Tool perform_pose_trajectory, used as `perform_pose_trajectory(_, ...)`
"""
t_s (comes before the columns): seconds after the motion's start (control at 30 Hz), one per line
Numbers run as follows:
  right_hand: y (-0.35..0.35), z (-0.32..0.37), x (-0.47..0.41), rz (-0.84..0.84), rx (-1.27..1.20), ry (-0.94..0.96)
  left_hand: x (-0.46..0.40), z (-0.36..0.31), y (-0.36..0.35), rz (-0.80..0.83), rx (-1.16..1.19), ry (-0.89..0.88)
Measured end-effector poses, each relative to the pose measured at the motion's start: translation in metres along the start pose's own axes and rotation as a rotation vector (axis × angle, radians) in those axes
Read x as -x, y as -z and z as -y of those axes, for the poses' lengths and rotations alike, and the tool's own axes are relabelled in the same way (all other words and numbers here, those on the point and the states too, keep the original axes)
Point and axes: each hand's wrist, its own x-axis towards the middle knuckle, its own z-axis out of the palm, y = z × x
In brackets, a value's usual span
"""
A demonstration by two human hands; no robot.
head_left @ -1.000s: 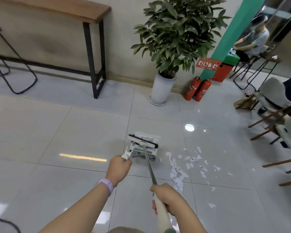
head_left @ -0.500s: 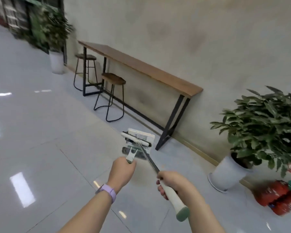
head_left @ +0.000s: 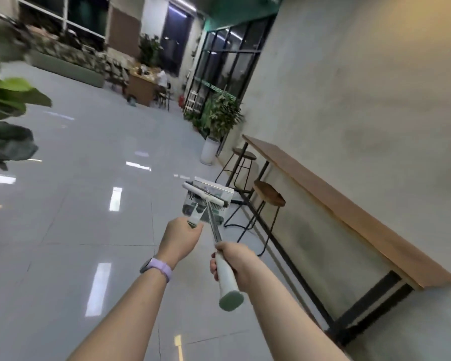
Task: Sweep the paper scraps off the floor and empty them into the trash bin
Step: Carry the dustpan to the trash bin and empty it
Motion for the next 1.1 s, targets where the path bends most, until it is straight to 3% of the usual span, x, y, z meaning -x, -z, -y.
perform_pose_trajectory(0.3, 0.027, 0.139, -0.091, 0.369, -0.247, 0.032, -0.117, -0.041, -0.018, -0.220, -0.058, 0.109)
perform_pose_trajectory(0.47, 0.034, 0.211, -0.130, 0.471, -0.205, -0.054, -0.189, -0.060, -0.004, -0.304, -0.069, 0.152)
perform_pose_trajectory(0.73, -0.054, 0.323, -0.204, 0.546, -0.450, -0.108, -0.319, -0.037, 0.053, -0.431, -0.036, 0.119)
perform_pose_trajectory(0.97, -0.138, 0.413, -0.314, 0.811, -0.818, -0.141, -0.480, 0.004, 0.087, -0.381, -0.093, 0.066)
perform_pose_trajectory(1.1, -0.181, 0.485, -0.381, 0.739, -0.837, -0.148, -0.579, 0.015, 0.111, -0.442, -0.112, 0.057)
